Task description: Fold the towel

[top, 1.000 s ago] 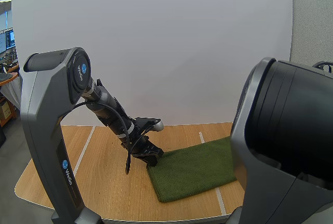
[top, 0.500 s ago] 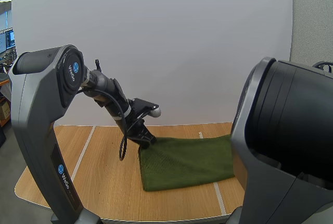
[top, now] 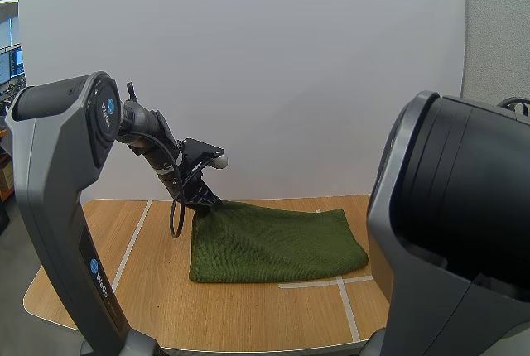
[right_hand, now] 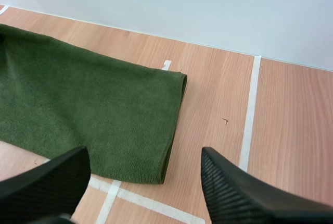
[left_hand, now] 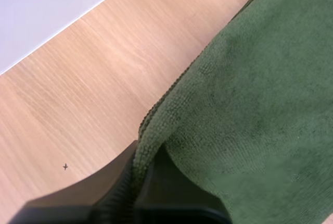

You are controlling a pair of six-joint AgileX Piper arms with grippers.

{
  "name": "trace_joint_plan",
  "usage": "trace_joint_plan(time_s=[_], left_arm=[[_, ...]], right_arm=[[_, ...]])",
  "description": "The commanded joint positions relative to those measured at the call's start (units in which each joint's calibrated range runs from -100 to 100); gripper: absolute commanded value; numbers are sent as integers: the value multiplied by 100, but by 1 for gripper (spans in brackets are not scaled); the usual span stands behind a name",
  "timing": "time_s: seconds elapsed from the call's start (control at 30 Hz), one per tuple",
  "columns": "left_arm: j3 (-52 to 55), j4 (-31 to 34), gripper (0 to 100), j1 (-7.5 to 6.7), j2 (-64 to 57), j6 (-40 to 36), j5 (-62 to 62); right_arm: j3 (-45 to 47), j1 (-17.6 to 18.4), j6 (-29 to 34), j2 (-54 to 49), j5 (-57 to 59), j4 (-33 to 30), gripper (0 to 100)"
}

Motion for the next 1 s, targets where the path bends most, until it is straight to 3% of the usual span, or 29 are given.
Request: trace_joint_plan(time_s=[0.0, 0.07, 0.13, 0.27, 0.3, 0.33, 0.37, 0.7, 0.77, 0.97], left_arm=[[-67, -353, 3, 18, -55, 32, 75], [-67, -356, 15, 18, -55, 32, 167], [-67, -356, 35, 18, -55, 32, 401], [-67, -367, 84, 18, -131, 32, 651], [-67, -367, 94, 18, -160, 22, 664], [-67, -394, 97, 18, -207, 14, 664], [-67, -394, 98, 18, -263, 2, 664], [-67, -437, 98, 18, -1159, -124, 1620], [-36, -511, 98, 18, -1252, -124, 1968], [186, -803, 97, 18, -1611, -212, 2446]], right_arm=[[17, -20, -19, -66, 140, 204, 100], [17, -20, -19, -66, 140, 204, 100], [17, -20, -19, -66, 140, 204, 100], [17, -20, -19, -66, 140, 215, 100], [17, -20, -19, -66, 140, 215, 100], [17, -20, -19, -66, 140, 215, 100], [17, -20, -19, -66, 140, 243, 97], [17, -20, -19, -40, 140, 584, 10], [17, -20, -19, 58, 140, 707, 3], [17, -20, -162, 853, 140, 971, 2]])
